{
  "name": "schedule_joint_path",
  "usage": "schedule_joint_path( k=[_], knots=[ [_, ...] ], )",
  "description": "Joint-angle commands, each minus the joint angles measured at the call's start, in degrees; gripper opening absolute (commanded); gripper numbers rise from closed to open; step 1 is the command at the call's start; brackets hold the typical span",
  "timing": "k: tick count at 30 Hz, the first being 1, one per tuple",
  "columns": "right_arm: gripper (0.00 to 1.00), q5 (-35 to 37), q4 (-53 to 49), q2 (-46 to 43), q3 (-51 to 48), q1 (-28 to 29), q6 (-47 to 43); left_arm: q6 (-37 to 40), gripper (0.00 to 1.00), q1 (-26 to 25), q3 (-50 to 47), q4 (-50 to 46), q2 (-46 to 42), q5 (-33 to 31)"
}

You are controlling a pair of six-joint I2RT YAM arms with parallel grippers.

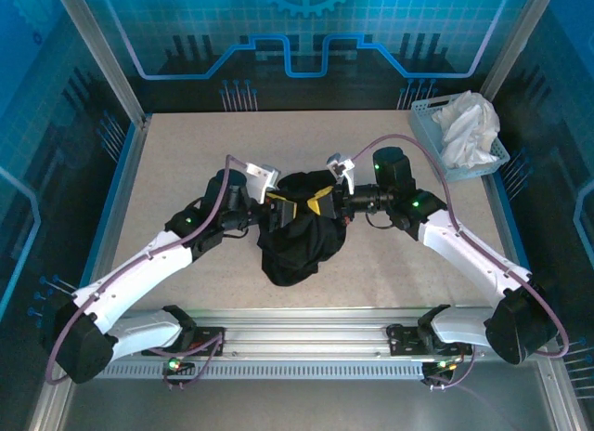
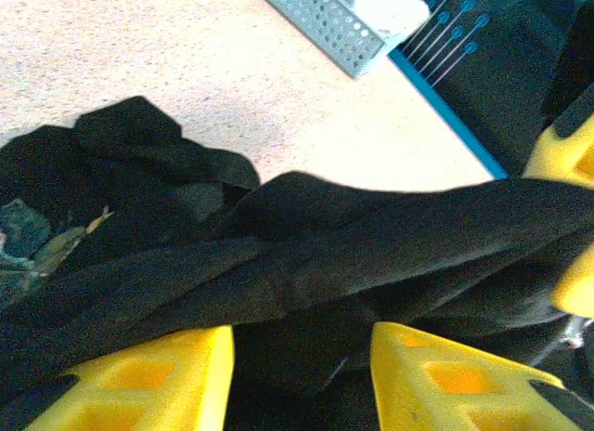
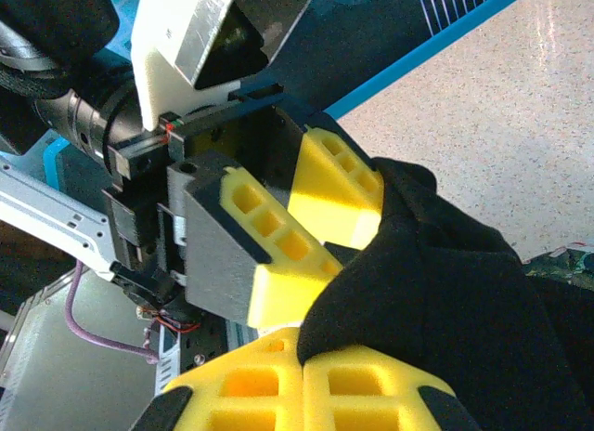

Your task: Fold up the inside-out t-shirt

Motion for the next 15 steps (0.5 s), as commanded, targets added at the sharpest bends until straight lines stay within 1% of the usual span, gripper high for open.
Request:
schedule_joint_path(
  k=[1, 6, 10, 13, 15],
  knots=[
    [0.0, -0.22, -0.58, -0.21, 2.03, -0.64, -0.76, -0.93, 0.47, 0.18, -0.08, 2.29, -0.93, 4.85],
    [0.0, -0.19, -0.27, -0.27, 2.14, -0.56, -0.63, 0.52, 0.51, 0.11, 1.84, -0.71, 1.77, 3.92],
    [0.0, -0.02, -0.49, -0.38, 2.07, -0.56, -0.71, 0.76, 0.5, 0.1, 2.37, -2.14, 3.11, 1.02],
    [0.0, 0.17, -0.96, -0.56, 2.14, -0.56, -1.05, 0.35, 0.41, 0.17, 2.11, -1.89, 2.93, 0.14],
    [0.0, 0.59, -1.49, -0.55, 2.14, -0.56, -1.45, 0.0, 0.31, 0.32, 1.63, -1.49, 1.96, -0.68]
  ],
)
